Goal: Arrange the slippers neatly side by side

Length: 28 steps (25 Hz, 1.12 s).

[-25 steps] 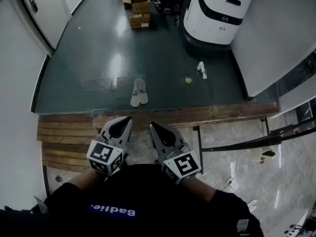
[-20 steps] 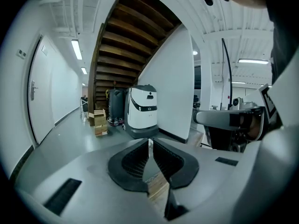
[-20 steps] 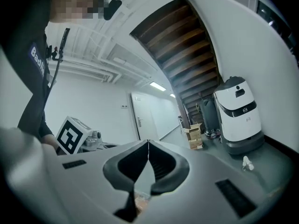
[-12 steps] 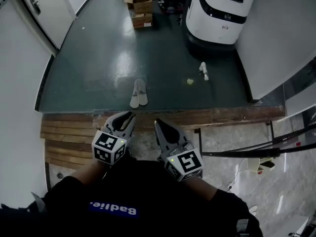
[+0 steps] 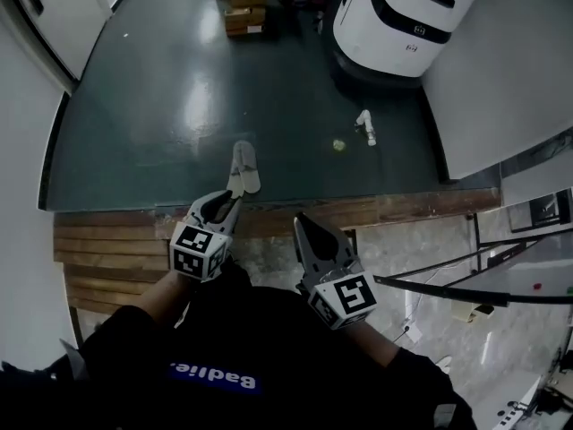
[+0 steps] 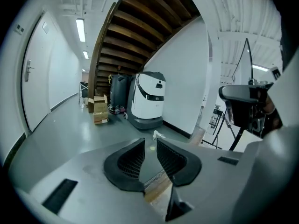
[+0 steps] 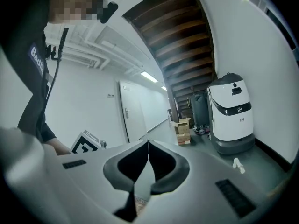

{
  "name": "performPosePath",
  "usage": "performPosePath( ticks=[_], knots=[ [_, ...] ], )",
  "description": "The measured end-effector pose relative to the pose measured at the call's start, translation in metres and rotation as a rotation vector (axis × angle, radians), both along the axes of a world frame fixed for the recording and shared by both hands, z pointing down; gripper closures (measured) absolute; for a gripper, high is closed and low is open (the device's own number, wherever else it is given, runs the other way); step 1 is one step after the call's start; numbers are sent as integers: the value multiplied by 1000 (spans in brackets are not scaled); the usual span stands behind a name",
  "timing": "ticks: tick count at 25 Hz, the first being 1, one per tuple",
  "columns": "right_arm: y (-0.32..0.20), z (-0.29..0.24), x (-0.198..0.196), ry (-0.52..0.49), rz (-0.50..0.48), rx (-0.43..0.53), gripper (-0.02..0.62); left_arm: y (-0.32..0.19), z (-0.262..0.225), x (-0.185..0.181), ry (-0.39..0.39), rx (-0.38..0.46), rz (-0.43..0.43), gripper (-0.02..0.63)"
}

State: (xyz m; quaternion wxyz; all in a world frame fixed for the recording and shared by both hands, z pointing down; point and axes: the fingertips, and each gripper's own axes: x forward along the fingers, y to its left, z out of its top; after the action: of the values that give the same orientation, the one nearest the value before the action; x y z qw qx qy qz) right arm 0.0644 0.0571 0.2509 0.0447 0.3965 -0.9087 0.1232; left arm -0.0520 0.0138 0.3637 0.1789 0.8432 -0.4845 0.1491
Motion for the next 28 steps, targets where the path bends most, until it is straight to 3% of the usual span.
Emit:
performPosePath(
  ticks=[7, 11, 16, 21, 28],
  knots=[
    [-75, 19, -57, 74, 111, -31, 595, -89, 67, -67, -14, -90, 67, 549],
    [-98, 36, -58, 113, 168, -78, 595, -117, 105, -76, -35, -154, 107, 549],
    [-128, 67, -47, 128, 206, -127, 595, -152, 144, -76, -21, -221, 85, 522],
    [-156, 106, -28, 139, 167, -194, 595, -182, 204, -65, -45, -312, 37, 522],
    [-181, 205, -8, 175, 70, -361, 595, -234, 325, -49, -96, -430, -56, 522]
  ],
)
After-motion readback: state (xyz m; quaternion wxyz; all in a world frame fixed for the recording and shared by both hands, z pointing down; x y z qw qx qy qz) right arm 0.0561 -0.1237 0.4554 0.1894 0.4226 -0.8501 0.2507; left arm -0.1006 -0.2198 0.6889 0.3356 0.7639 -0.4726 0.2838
